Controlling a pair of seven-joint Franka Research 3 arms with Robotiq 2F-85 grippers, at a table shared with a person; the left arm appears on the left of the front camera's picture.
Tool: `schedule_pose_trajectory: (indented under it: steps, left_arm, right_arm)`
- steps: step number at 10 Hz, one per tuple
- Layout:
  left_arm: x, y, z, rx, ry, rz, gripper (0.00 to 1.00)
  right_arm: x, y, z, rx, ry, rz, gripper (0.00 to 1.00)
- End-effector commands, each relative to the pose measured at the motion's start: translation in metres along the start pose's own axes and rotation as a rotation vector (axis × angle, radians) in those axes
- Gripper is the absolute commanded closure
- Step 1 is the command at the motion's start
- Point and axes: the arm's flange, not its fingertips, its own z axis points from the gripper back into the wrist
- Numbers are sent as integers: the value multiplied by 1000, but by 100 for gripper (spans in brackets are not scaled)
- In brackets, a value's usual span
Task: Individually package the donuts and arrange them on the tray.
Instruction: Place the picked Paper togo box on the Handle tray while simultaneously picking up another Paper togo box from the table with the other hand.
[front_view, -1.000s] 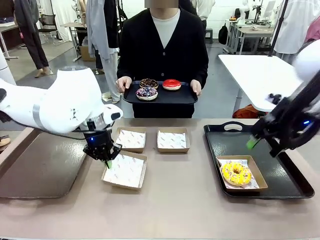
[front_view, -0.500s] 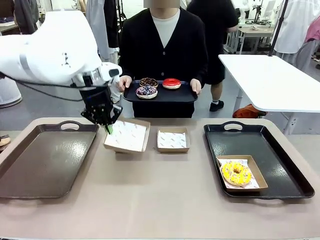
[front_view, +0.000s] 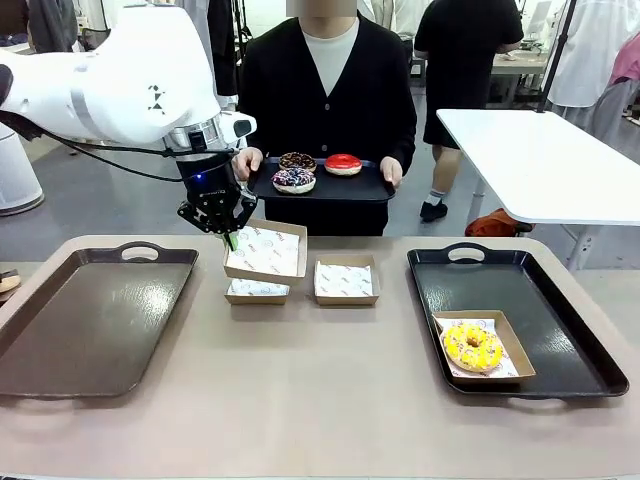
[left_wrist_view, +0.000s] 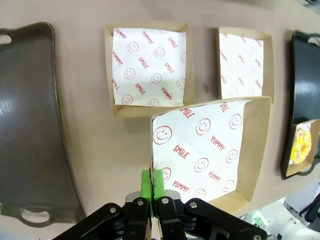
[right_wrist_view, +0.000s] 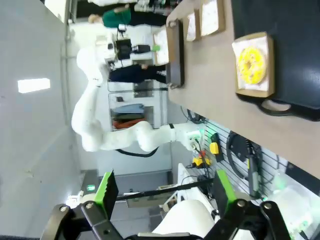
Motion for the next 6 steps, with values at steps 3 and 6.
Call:
schedule_pose_trajectory:
  steps: [3,6]
  left_arm:
    - [32,-9,20,56,-34,68,100]
    - [47,-10,31,65,-33,97,100]
  right_arm:
    - [19,-45,43,128,-64,-67,0]
    - [13,-70,37,147,-77,-109,0]
